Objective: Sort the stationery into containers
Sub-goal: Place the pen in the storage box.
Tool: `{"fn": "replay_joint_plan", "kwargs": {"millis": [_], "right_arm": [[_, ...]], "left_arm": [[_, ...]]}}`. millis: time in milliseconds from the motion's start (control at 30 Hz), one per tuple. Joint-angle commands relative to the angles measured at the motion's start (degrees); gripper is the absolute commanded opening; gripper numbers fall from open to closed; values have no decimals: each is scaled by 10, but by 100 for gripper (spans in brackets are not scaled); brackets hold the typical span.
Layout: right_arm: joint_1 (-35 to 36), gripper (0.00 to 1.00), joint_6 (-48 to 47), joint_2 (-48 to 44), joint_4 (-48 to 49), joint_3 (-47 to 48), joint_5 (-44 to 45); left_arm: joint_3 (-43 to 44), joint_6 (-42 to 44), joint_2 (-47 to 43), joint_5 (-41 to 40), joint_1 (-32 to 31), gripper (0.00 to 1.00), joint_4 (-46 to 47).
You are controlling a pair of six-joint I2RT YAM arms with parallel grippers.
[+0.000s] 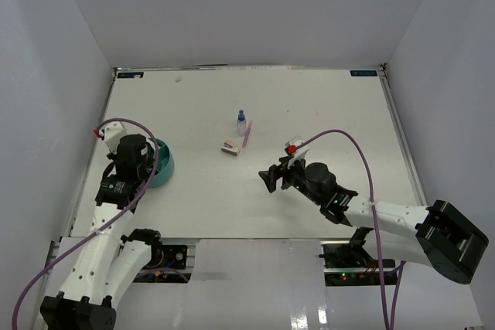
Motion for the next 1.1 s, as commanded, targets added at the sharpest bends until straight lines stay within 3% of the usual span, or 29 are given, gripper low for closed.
{"fn": "replay_joint_plan", "kwargs": {"millis": [0, 233, 533, 900, 1067], "right_arm": [[1, 90, 2, -2, 8, 6, 7], [0, 90, 2, 2, 6, 7, 8], [1, 90, 11, 14, -2, 14, 24], [1, 92, 34, 58, -94, 121, 94], [1, 94, 49, 144, -141, 204, 147]], "left_arm": [[-16, 12, 2, -9, 11, 6, 11], [-27, 22, 5, 7, 33, 13, 27], [-29, 27, 6, 34, 42, 35, 38], [-24, 36, -10, 47, 43, 68, 41], [0, 53, -7, 154, 43, 97, 59]]}}
